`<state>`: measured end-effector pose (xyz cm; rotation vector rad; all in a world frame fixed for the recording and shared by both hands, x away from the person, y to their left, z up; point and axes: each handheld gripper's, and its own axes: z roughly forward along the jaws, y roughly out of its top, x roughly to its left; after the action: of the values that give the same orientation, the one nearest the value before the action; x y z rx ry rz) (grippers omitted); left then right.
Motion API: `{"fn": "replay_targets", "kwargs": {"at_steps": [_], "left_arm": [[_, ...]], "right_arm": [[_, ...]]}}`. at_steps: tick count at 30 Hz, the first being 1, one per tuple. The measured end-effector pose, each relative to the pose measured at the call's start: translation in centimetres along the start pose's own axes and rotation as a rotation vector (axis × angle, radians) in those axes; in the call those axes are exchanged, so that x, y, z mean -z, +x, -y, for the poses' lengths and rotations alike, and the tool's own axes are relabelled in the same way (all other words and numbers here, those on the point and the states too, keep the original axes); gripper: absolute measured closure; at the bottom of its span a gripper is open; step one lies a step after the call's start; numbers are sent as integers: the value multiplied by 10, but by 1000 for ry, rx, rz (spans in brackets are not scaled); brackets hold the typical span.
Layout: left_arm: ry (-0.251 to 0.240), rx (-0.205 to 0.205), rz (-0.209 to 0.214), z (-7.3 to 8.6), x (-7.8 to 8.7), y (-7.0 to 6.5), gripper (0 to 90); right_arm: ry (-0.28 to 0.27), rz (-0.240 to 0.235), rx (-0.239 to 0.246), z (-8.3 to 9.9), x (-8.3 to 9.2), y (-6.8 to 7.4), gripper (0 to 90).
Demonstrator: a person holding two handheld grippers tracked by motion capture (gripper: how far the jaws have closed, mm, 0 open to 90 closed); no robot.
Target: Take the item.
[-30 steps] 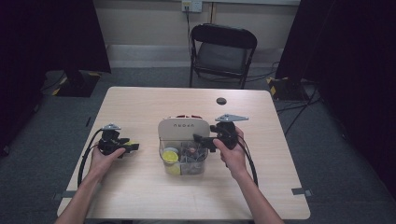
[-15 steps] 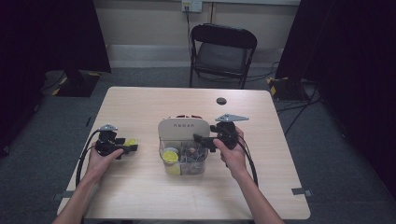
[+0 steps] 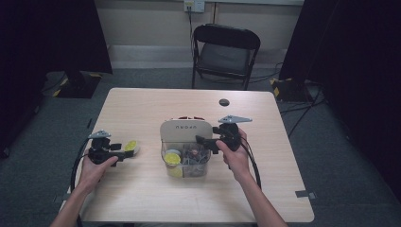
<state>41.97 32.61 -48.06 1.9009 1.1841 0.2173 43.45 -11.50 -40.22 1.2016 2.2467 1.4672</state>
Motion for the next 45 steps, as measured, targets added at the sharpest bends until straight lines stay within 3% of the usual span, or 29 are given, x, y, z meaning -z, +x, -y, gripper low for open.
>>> {"fn": "replay_targets", "kwargs": {"at_steps": [4, 8, 19, 25, 29, 32, 34, 37, 45], "left_arm": [[13, -14, 5, 3, 4, -7, 200], [24, -70, 5, 10, 7, -23, 231], [50, -95, 20, 31, 9, -42, 227], [72, -143, -19, 37, 0, -49, 228], [57, -185, -47, 40, -3, -51, 222], [31, -212, -84, 42, -6, -53, 217], [41, -249, -117, 42, -8, -55, 215], [48, -245, -142, 42, -9, -56, 188], [53, -236, -151, 42, -9, -55, 157]], "right_arm": [[2, 1, 4, 0, 0, 1, 136], [3, 1, 7, 0, 0, 1, 138], [-3, 4, 4, -1, 2, 1, 138], [-19, 3, 1, -3, 4, 2, 141], [-30, 8, 10, -7, 6, 4, 156], [-47, -10, 6, -10, 8, 3, 178], [-52, -19, 7, -12, 9, 4, 201], [-57, -31, 10, -16, 11, 4, 250], [-77, -57, 22, -19, 16, 8, 381]]}}
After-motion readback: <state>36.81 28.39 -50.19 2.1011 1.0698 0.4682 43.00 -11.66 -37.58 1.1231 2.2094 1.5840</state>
